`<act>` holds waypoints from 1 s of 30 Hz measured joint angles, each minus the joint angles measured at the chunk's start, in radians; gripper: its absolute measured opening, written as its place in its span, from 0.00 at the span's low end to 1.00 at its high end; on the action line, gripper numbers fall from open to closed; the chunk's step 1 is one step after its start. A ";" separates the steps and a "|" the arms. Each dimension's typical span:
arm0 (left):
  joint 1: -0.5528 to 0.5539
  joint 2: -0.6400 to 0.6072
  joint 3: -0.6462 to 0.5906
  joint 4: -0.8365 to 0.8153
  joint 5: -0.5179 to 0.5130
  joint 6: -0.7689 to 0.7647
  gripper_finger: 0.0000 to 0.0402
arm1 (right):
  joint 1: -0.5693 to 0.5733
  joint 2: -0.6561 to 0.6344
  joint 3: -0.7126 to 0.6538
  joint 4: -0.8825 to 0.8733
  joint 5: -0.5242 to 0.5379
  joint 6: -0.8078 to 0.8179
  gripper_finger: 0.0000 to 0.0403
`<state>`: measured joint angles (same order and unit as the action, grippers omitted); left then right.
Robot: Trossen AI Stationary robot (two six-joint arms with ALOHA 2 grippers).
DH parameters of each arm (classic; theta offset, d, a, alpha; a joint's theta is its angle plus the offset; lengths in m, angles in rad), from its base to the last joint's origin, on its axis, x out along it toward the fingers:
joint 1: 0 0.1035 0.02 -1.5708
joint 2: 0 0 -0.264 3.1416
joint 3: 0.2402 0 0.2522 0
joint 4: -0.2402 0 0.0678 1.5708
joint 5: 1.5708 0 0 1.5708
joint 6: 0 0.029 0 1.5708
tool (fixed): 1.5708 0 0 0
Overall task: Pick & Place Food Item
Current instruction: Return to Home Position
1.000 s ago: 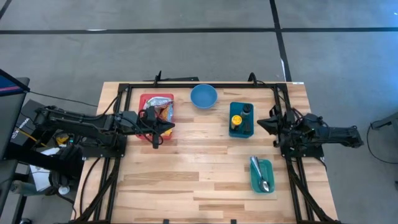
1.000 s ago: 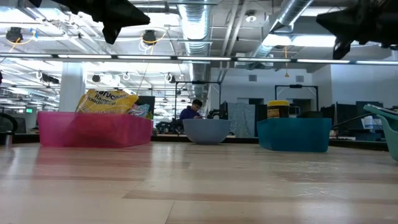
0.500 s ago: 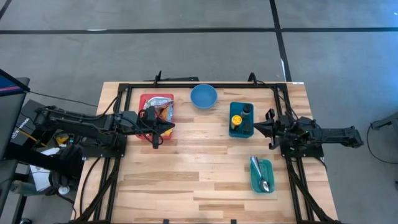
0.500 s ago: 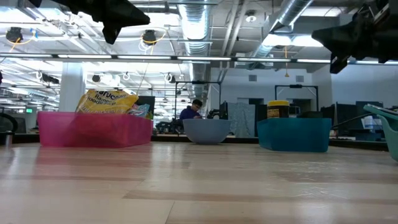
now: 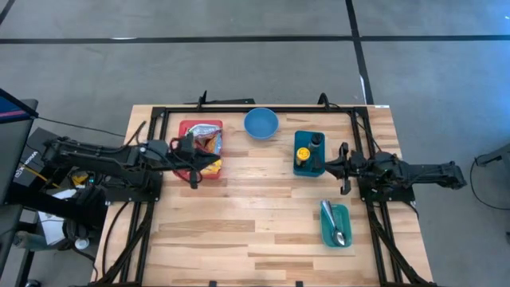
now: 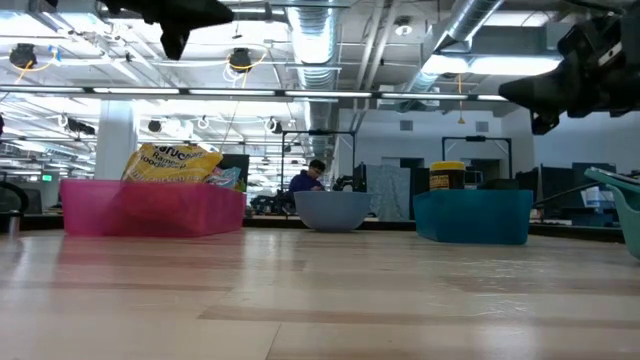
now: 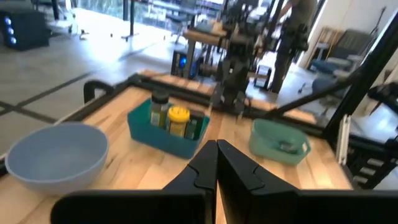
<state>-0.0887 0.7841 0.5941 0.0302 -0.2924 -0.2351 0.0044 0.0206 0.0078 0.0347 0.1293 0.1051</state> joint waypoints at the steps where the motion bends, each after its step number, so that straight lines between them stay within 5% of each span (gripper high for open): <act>1: 0.000 -0.018 0.000 -0.001 0.000 0.000 0.00 | 0.000 -0.001 0.000 0.000 0.000 0.000 0.00; 30: 0.000 -0.384 0.000 -0.143 0.001 0.081 0.00 | 0.000 0.000 0.000 -0.001 0.001 0.000 0.00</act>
<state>-0.0887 0.4006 0.5938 -0.1132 -0.2913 -0.1539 0.0044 0.0204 0.0074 0.0338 0.1303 0.1051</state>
